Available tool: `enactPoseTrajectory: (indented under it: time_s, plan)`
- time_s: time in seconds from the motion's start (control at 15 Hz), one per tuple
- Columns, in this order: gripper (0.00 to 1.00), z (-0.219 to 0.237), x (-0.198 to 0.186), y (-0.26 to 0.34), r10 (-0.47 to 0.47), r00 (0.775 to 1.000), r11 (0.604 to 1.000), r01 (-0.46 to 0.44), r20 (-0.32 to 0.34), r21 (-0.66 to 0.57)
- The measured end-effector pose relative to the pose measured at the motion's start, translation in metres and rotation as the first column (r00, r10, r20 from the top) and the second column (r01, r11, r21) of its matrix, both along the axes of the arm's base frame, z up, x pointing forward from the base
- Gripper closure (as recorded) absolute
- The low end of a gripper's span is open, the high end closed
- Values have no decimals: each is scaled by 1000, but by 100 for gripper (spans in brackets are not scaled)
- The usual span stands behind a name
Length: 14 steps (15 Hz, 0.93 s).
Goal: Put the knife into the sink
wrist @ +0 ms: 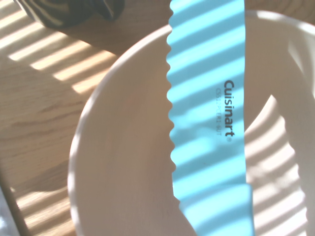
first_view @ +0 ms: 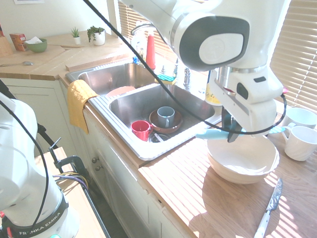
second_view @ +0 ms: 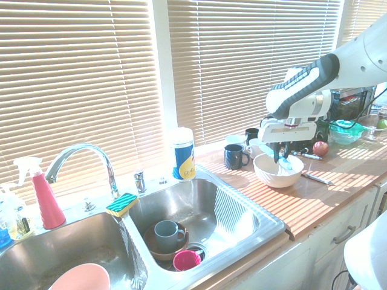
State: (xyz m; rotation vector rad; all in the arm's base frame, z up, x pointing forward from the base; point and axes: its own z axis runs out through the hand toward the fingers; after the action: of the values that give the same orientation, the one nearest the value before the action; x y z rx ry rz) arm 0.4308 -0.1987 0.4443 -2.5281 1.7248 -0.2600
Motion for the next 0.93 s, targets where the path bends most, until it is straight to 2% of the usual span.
enactPoseTrajectory:
  time_s: [0.2, 0.27, 0.4, 0.6, 0.8, 0.87, 0.93]
  plan:
    - [100, 46, 1, 60, 117, 992, 993, -116, 43, -32]
    - [100, 52, 5, 90, 177, 983, 984, -174, 48, -48]
    - [100, 45, 14, 152, 305, 951, 950, -300, 53, -84]
    - [100, 21, 16, 233, 480, 877, 873, -475, 29, -114]
    - [100, 0, 11, 294, 639, 769, 763, -633, -1, -131]
    - [100, -11, 13, 305, 672, 741, 733, -667, -13, -130]
    - [100, -27, 17, 312, 687, 726, 718, -684, -26, -127]
